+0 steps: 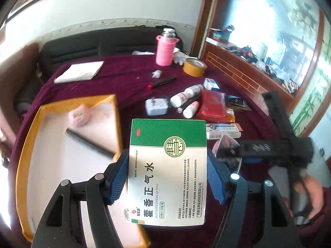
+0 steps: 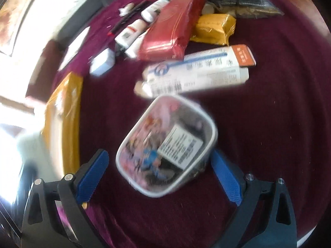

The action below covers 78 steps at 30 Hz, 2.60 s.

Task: Organize objects
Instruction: 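Grasp the pink pouch with the right gripper while the left gripper holds the box, then lower the pouch into the tray with the right gripper while the left places the box beside it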

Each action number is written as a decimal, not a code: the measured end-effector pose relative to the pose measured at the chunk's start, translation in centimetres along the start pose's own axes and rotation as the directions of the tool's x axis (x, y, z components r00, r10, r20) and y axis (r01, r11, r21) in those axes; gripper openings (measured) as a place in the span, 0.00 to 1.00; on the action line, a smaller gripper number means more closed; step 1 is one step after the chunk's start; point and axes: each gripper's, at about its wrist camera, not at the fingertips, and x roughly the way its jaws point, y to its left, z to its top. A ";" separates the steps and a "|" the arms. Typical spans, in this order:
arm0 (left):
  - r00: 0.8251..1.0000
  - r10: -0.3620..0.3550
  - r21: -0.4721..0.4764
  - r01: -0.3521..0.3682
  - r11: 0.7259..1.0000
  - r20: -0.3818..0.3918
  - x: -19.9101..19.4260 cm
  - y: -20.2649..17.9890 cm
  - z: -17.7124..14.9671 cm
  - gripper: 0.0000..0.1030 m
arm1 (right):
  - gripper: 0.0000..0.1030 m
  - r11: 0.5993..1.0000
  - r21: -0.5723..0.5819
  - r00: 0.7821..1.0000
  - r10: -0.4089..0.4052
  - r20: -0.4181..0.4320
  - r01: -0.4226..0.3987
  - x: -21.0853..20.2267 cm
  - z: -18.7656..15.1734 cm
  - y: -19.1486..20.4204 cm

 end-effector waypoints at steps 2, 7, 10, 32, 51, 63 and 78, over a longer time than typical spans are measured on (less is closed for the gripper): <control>1.000 0.004 -0.034 -0.004 0.999 0.009 -0.5 1.3 -0.7 0.62 | 0.96 0.997 0.014 0.997 -0.076 0.028 0.076 0.7 0.2 0.9; 1.000 0.004 -0.100 -0.001 0.995 0.026 -1.5 3.8 -2.1 0.62 | 0.86 0.960 -0.064 0.955 -0.261 0.143 0.273 1.8 -0.7 3.4; 0.998 0.046 -0.128 -0.041 0.991 0.036 -2.1 5.7 -2.9 0.62 | 0.83 0.954 -0.116 0.952 -0.256 0.167 0.277 1.3 -1.5 3.5; 0.940 0.280 -0.277 -0.326 0.904 -0.193 4.0 22.7 2.1 0.62 | 0.82 0.857 -0.496 0.989 0.145 -0.033 -0.142 4.2 0.3 25.9; 0.931 0.317 -0.301 -0.359 0.883 -0.181 7.6 24.5 3.5 0.62 | 0.82 0.782 -0.617 0.996 -0.073 0.052 0.090 12.5 4.2 30.0; 0.966 0.243 -0.402 -0.258 0.878 -0.090 4.1 25.0 4.2 0.66 | 0.85 0.801 -0.598 0.998 -0.006 0.056 0.038 11.3 5.7 30.0; 0.921 0.356 -0.548 -0.218 0.808 0.159 -9.2 23.5 -2.1 0.70 | 0.85 0.758 -0.646 0.988 -0.006 -0.152 -0.095 10.2 -0.7 29.2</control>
